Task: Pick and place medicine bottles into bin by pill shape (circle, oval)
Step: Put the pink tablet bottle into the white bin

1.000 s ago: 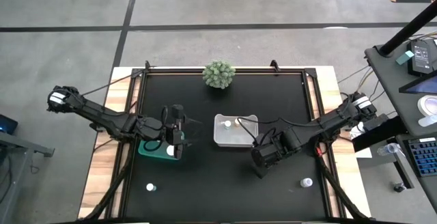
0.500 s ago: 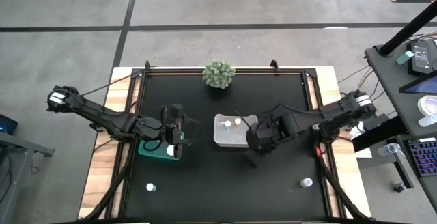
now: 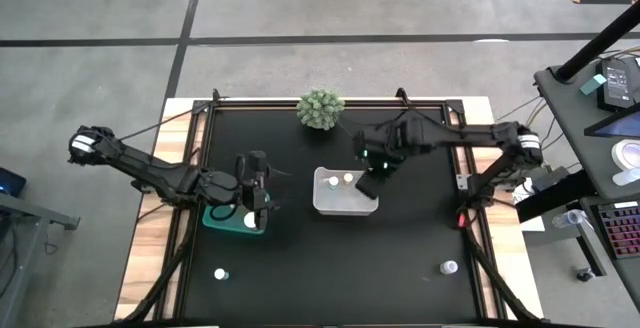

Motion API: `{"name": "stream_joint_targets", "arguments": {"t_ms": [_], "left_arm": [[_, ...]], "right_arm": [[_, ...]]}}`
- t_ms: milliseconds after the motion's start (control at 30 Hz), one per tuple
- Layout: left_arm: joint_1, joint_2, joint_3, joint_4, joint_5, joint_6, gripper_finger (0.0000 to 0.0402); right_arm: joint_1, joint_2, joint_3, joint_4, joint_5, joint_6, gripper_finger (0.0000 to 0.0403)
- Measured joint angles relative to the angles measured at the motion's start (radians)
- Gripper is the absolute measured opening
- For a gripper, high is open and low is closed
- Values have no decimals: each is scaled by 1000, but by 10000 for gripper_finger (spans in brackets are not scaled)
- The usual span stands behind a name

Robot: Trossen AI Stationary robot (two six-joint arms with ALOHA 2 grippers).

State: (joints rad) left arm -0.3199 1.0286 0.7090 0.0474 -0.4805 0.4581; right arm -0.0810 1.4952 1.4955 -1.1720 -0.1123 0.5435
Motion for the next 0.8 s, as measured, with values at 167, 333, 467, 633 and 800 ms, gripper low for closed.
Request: {"name": "stream_joint_targets", "arguments": {"t_ms": [167,333,467,633,800], "left_arm": [[31,-4,-1,-4,-14,96,286],[118,-19,-3,28,-18,150,286],[214,-23,-29,24,6,151,286],[362,-25,-64,71,112,145,286],[490,-24,-56,79,296,124,286]], "right_arm": [[-171,1,2,5,-63,-105,114],[-303,14,3,45,-98,-201,114],[-366,35,3,51,-98,-274,114],[-433,90,3,54,-100,-349,114],[-506,190,3,58,-97,-408,113]]}}
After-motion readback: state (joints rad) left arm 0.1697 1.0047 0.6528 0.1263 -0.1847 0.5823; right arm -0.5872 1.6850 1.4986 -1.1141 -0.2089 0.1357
